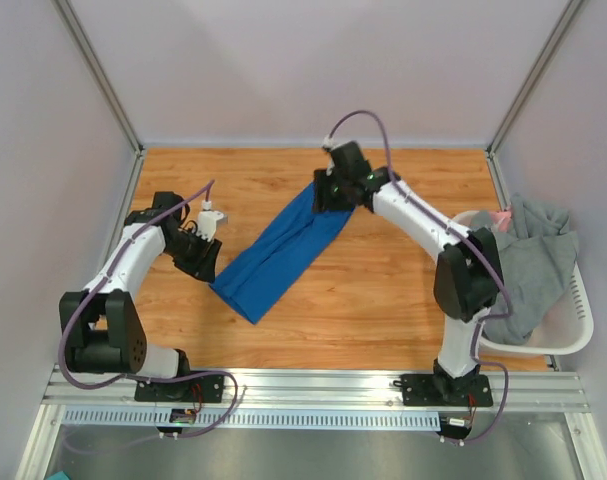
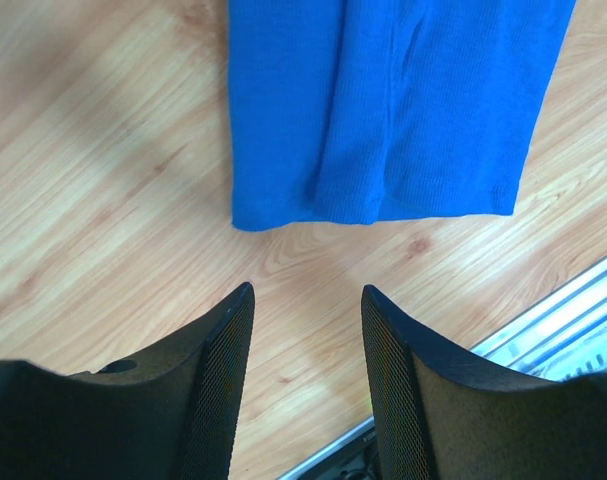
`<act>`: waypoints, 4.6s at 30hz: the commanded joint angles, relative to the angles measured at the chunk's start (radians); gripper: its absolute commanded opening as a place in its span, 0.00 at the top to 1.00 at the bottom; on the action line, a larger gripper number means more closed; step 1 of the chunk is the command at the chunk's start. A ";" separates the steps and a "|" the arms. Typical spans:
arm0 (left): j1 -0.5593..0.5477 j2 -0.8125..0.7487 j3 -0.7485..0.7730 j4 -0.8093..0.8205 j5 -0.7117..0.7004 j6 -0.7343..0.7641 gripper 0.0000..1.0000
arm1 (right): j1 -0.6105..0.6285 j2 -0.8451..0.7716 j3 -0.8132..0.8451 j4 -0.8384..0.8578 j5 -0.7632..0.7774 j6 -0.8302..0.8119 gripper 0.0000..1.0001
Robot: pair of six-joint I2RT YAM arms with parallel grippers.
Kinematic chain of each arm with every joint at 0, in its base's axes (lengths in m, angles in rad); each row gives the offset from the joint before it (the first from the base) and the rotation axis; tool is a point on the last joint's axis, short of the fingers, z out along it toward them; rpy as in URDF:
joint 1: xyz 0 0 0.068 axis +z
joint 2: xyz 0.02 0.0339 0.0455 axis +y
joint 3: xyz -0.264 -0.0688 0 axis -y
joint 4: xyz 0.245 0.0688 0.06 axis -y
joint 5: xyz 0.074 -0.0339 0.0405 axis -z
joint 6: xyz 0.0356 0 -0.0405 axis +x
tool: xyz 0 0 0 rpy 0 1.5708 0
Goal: Fold and stack the mixed laundry pile
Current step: Fold the tank top.
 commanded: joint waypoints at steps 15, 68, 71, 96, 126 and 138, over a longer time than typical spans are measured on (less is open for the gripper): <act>0.091 -0.177 -0.019 -0.025 0.002 -0.030 0.45 | 0.773 0.050 -0.184 0.119 0.197 -0.194 0.46; -0.673 -0.620 -0.181 -0.058 -0.062 0.539 0.41 | 0.615 -0.928 -1.035 -0.161 0.075 0.477 0.47; -0.886 -0.665 -0.334 0.168 -0.067 0.663 0.37 | 0.518 -0.957 -1.150 -0.042 0.043 0.526 0.54; -1.006 -0.243 -0.581 0.732 0.062 0.907 0.55 | 0.403 -0.664 -1.288 0.324 -0.159 0.523 0.63; -0.608 -0.010 -0.082 0.771 0.103 0.096 1.00 | -0.019 -0.585 -0.899 0.146 -0.175 0.330 1.00; -0.445 0.183 -0.117 1.185 0.240 0.068 1.00 | -0.103 -0.247 -0.609 0.126 -0.235 0.316 1.00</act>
